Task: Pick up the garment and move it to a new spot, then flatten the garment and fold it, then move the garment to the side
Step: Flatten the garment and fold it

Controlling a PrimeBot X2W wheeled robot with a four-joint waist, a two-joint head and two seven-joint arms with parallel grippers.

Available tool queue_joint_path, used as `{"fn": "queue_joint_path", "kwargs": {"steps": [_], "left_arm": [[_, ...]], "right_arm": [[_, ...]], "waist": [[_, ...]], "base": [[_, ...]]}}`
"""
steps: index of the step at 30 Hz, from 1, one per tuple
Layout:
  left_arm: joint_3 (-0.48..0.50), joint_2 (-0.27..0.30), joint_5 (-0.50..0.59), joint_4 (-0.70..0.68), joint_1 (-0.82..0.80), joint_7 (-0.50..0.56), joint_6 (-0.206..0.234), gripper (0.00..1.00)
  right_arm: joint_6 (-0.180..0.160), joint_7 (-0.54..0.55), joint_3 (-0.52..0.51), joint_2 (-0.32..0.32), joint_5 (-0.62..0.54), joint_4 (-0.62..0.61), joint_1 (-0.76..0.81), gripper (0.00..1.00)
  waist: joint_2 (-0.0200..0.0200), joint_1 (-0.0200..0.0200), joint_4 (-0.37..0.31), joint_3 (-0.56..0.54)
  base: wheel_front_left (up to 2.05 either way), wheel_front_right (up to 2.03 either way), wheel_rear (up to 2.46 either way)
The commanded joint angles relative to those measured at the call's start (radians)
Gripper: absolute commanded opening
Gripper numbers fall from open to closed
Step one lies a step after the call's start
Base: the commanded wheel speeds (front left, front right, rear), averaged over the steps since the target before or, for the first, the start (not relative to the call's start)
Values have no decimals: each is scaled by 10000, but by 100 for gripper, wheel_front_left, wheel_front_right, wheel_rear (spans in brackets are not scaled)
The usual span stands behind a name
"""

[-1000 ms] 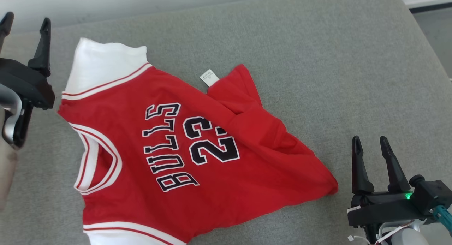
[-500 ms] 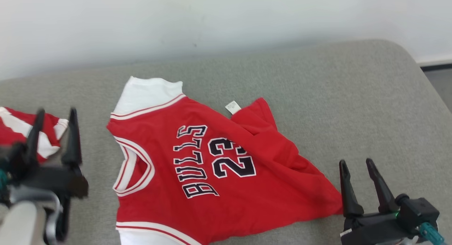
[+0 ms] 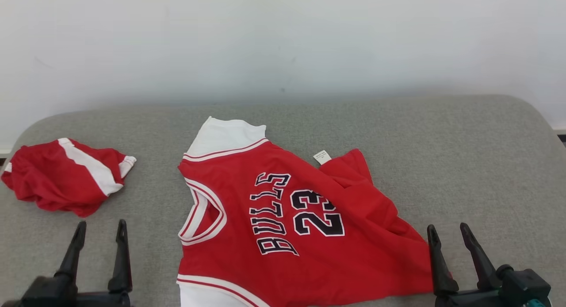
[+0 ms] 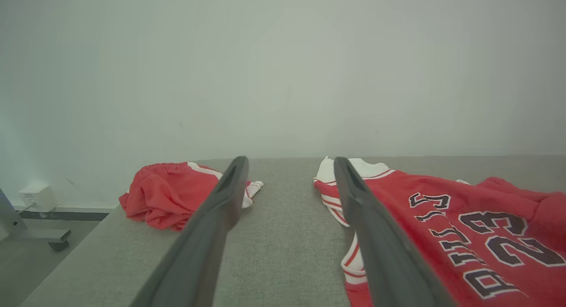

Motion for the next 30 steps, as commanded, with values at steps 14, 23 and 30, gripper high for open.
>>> {"fn": "queue_joint_path", "kwargs": {"steps": [14, 23, 30], "left_arm": [[396, -1240, 394, -643, 1820, -3, -990, 100], [292, -1404, 571, -571, 1886, -3, -1251, 100], [344, -1405, 717, -474, 1768, -3, -1317, 100]], "right_arm": [[-25, -5, 176, -138, 21, -59, 531, 100], [-25, -5, 409, -226, -104, -58, 707, 100], [-25, -5, 482, -237, -157, 6, 678, 100]], "waist": [[1, 2, 95, -142], [1, 2, 143, -91], [1, 2, 116, -62]], "base": [[0, 0, 0], [0, 0, 0], [0, 0, 0]]}}
